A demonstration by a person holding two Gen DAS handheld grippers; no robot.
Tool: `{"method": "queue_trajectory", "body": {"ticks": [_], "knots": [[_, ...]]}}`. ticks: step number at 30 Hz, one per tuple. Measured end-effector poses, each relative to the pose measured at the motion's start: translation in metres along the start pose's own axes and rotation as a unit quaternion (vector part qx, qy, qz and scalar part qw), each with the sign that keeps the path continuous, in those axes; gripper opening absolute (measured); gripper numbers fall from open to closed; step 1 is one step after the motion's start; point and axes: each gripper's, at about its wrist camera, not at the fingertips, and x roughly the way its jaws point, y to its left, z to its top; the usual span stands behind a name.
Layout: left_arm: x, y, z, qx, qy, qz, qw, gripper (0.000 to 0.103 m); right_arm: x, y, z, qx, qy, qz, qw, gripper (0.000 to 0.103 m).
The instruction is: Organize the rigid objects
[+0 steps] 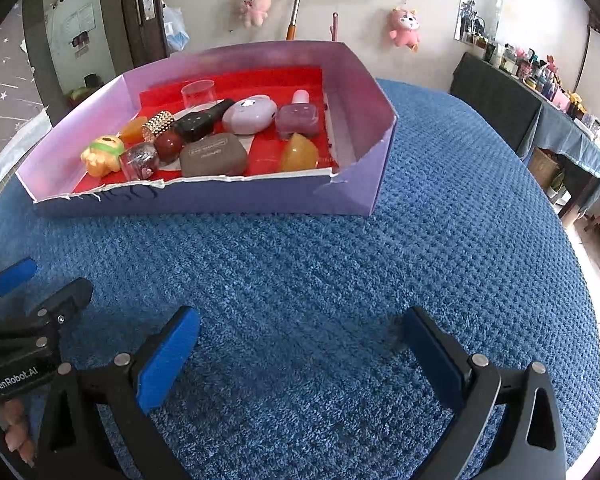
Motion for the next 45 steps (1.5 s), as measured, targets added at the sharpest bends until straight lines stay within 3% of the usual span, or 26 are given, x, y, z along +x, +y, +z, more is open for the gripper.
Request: {"method": "queue_trajectory", "body": {"ticks": [45], "knots": [[0.0009, -0.0022, 0.0005, -0.002, 0.001, 0.003, 1.0000, 0.103, 0.0049, -0.0040, 0.0068, -0.007, 0.006, 0.002, 1.000, 0.103]]}}
